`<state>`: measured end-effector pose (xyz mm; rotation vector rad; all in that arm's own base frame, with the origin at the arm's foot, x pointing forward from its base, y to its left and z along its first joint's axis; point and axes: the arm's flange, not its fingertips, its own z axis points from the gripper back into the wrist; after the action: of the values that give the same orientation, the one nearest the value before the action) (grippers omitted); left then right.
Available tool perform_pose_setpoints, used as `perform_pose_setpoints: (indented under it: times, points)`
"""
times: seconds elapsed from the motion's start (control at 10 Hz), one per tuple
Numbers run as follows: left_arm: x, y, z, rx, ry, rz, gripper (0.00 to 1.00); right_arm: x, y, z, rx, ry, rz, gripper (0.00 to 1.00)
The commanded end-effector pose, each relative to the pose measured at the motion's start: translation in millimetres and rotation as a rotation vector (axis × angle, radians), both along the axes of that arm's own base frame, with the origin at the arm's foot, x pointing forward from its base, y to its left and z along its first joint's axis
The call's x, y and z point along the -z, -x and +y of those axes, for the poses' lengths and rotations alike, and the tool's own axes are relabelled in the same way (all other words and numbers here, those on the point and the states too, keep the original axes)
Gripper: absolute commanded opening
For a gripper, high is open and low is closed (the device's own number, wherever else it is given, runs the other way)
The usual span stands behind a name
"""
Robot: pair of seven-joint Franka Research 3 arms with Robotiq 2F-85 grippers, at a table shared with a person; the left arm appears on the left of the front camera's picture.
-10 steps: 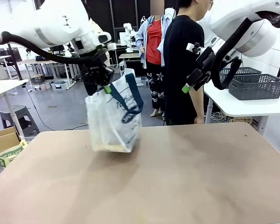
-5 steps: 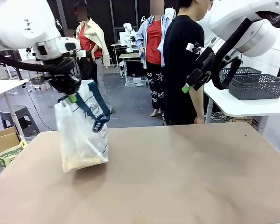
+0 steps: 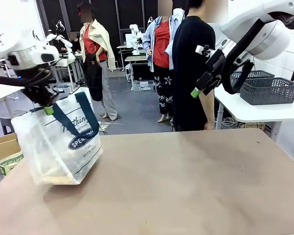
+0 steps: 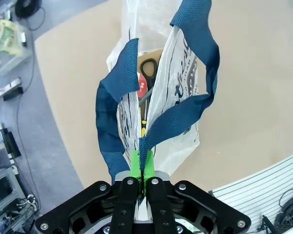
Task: Transfer purchased items from the store into the shopping bag.
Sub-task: Move the Reusable shopping bag to the right side of the table.
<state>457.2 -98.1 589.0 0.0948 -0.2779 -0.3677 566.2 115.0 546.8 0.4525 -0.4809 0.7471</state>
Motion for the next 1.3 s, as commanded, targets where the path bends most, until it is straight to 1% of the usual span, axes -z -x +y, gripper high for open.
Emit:
perform_pose_setpoints:
  times: [0.0,0.1,0.2,0.4,0.5,0.6,0.8,1.0,1.1,1.2]
  points:
    - [6.8,8.4,26.7,0.012,-0.022,-0.072,0.00,-3.4,-3.1,1.1,0.003,0.007,0.017,1.00]
    - [11.1,9.0,37.7,0.016,-0.036,-0.082,0.00,-3.4,-3.1,1.1,0.003,0.007,0.017,1.00]
    - [15.5,9.9,48.1,-0.010,-0.072,-0.093,0.00,-3.4,-3.1,1.1,0.003,0.007,0.017,1.00]
    - [18.0,12.8,62.8,-0.050,-0.136,-0.144,0.00,-3.4,-3.1,1.1,0.003,0.007,0.017,1.00]
    - [21.5,14.6,68.6,-0.051,-0.132,-0.155,0.00,-3.4,-3.1,1.1,0.003,0.007,0.017,1.00]
    - [26.5,16.0,73.2,-0.045,-0.124,-0.147,0.00,-3.4,-3.1,1.1,0.003,0.007,0.017,1.00]
    - [39.8,20.9,76.5,-0.071,-0.089,-0.147,0.00,-3.4,-3.1,1.1,0.003,0.007,0.017,1.00]
    - [54.3,28.9,70.5,-0.114,-0.034,-0.125,0.00,-3.4,-3.1,1.1,0.003,0.007,0.017,1.00]
    - [41.8,16.8,75.4,-0.059,-0.095,-0.109,0.00,-3.4,-3.1,1.1,0.003,0.007,0.017,1.00]
    - [41.8,16.8,75.4,-0.059,-0.095,-0.109,0.00,-3.4,-3.1,1.1,0.003,0.007,0.017,1.00]
